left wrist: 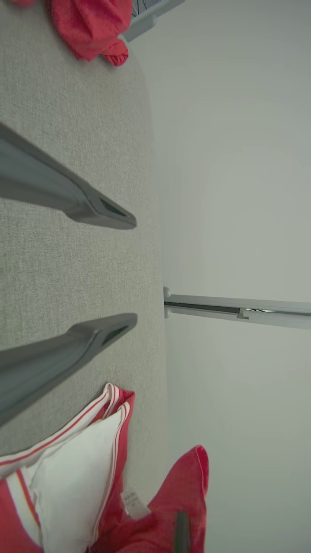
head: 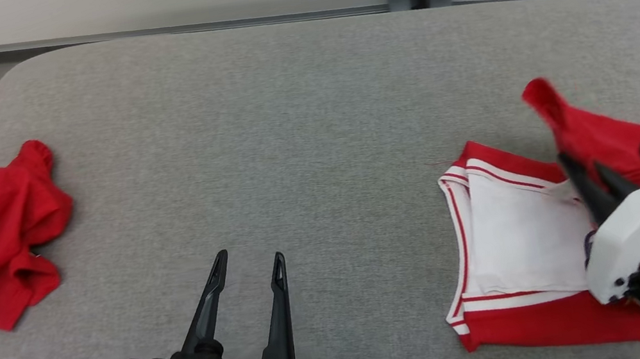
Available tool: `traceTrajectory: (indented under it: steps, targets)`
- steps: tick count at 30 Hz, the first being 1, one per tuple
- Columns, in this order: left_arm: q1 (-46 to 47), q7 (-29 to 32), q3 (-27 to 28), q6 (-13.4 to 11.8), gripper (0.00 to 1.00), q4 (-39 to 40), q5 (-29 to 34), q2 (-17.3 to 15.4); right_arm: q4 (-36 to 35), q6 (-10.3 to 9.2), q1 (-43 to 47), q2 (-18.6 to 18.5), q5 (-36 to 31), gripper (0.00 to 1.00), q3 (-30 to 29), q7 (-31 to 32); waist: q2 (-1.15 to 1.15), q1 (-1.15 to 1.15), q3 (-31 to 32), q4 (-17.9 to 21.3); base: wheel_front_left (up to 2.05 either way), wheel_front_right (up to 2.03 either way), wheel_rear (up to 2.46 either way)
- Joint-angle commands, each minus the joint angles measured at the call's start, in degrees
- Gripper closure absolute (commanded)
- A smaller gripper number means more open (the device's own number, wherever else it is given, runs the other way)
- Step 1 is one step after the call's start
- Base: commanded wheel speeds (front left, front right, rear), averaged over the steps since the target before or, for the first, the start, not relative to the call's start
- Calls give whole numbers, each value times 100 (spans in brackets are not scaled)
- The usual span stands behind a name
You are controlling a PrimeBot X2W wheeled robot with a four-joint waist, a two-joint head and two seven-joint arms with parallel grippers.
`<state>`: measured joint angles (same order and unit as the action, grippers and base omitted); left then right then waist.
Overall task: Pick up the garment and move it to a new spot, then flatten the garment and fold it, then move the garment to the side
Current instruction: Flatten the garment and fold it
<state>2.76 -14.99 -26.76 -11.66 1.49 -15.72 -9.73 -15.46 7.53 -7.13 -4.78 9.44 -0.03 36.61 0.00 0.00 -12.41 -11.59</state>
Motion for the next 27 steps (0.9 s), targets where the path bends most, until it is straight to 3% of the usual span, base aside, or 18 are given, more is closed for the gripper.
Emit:
traceTrajectory:
  steps: [1, 11, 12, 13, 18, 22, 27]
  targets:
    - [-10, -25, 32, 17, 0, -5, 25, 12, 57, -9, 19, -6, -2, 100, 25, -60, 0, 0, 46, -131, 0, 0, 0]
    - [-124, -24, 144, 129, 0, -62, 85, 177, 998, -7, 13, 148, 53, 100, 348, -222, 0, 0, 136, -467, 0, 0, 0]
    - [-139, -24, 156, 142, 0, -69, 91, 190, 1054, -7, 19, 158, 77, 65, 344, -234, 0, 0, 143, -478, 0, 0, 0]
    - [-154, -24, 166, 149, 0, -78, 101, 201, 1075, -7, 13, 165, 116, 0, 345, -273, 0, 0, 150, -484, 0, 0, 0]
    - [-207, -24, 240, 174, 0, -122, 123, 233, 916, -7, 81, 179, 443, 0, 373, -489, 0, 0, 244, -463, 0, 0, 0]
    - [-285, -25, 315, 166, 0, -123, 162, 246, 338, -6, 252, 183, 510, 0, 92, -827, 0, 0, 451, -351, 0, 0, 0]
    - [-361, -24, 324, 177, 0, -108, 218, 267, 136, -6, 514, -281, 394, 0, -198, -1235, 0, 0, 640, -249, 0, 0, 0]
